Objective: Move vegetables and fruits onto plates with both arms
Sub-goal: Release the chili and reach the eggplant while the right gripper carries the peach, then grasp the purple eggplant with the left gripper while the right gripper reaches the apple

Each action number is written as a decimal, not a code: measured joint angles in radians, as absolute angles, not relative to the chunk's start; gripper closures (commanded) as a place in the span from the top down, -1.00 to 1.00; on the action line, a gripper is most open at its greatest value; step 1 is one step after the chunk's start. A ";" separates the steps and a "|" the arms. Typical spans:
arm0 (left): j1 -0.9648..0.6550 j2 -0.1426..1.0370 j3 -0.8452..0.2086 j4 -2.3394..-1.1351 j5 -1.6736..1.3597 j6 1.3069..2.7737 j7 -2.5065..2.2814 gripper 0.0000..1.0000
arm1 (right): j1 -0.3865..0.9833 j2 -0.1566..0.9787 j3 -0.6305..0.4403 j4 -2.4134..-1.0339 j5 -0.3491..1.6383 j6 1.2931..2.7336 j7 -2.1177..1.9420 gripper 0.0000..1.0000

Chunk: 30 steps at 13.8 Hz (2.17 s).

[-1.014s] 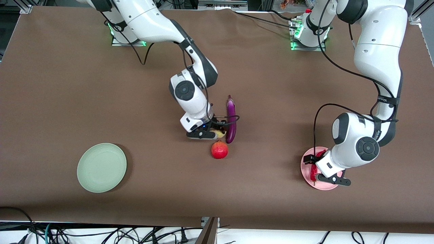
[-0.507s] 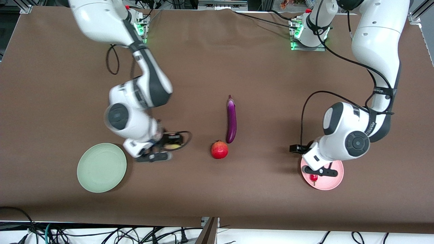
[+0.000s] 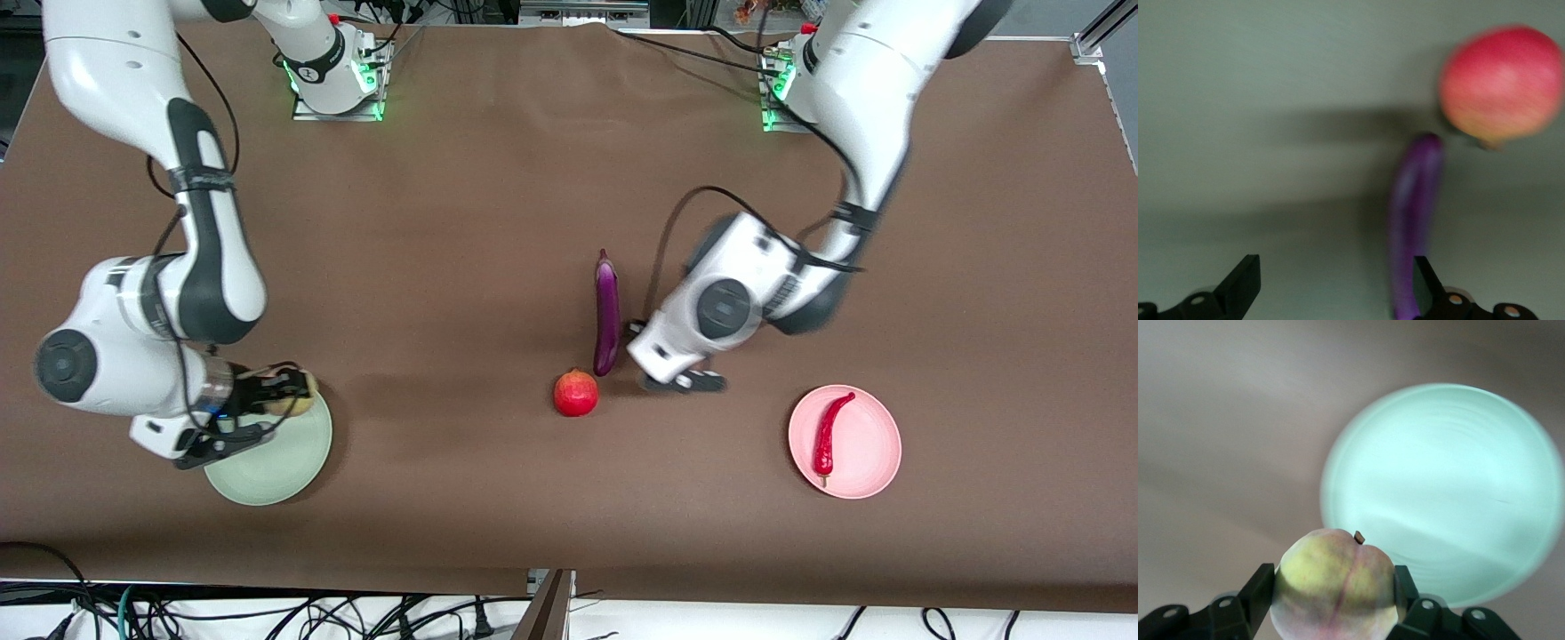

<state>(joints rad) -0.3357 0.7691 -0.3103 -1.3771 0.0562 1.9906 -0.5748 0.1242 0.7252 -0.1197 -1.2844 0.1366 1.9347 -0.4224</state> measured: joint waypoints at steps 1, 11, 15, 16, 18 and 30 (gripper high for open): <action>-0.367 0.775 -0.308 -1.393 0.056 2.035 -0.599 1.00 | 0.104 0.735 -0.120 -1.285 0.102 1.951 -0.459 -0.43; -0.404 0.820 -0.295 -1.549 0.100 2.299 -0.628 -1.00 | 0.057 0.849 -0.116 -1.321 0.056 2.266 -0.537 0.37; -0.351 0.772 -0.278 -1.513 0.107 2.208 -0.619 -1.00 | 0.035 0.854 -0.116 -1.322 0.104 2.305 -0.536 1.00; -0.317 0.744 -0.276 -1.496 0.115 2.146 -0.590 -1.00 | 0.034 0.854 -0.115 -1.321 0.109 2.312 -0.537 1.00; -0.232 0.695 -0.271 -1.478 0.119 2.064 -0.473 -1.00 | 0.035 0.850 -0.097 -1.313 0.112 2.315 -0.536 1.00; 0.003 0.830 -0.082 -1.373 0.310 2.212 0.122 -0.86 | 0.234 0.831 0.111 -1.250 0.182 2.373 0.249 0.98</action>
<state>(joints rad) 0.0033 0.8305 -0.0825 -1.3726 0.3095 2.2120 0.1223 0.2337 0.8311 0.1106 -1.2503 0.1816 2.3727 0.2488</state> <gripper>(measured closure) 0.643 0.004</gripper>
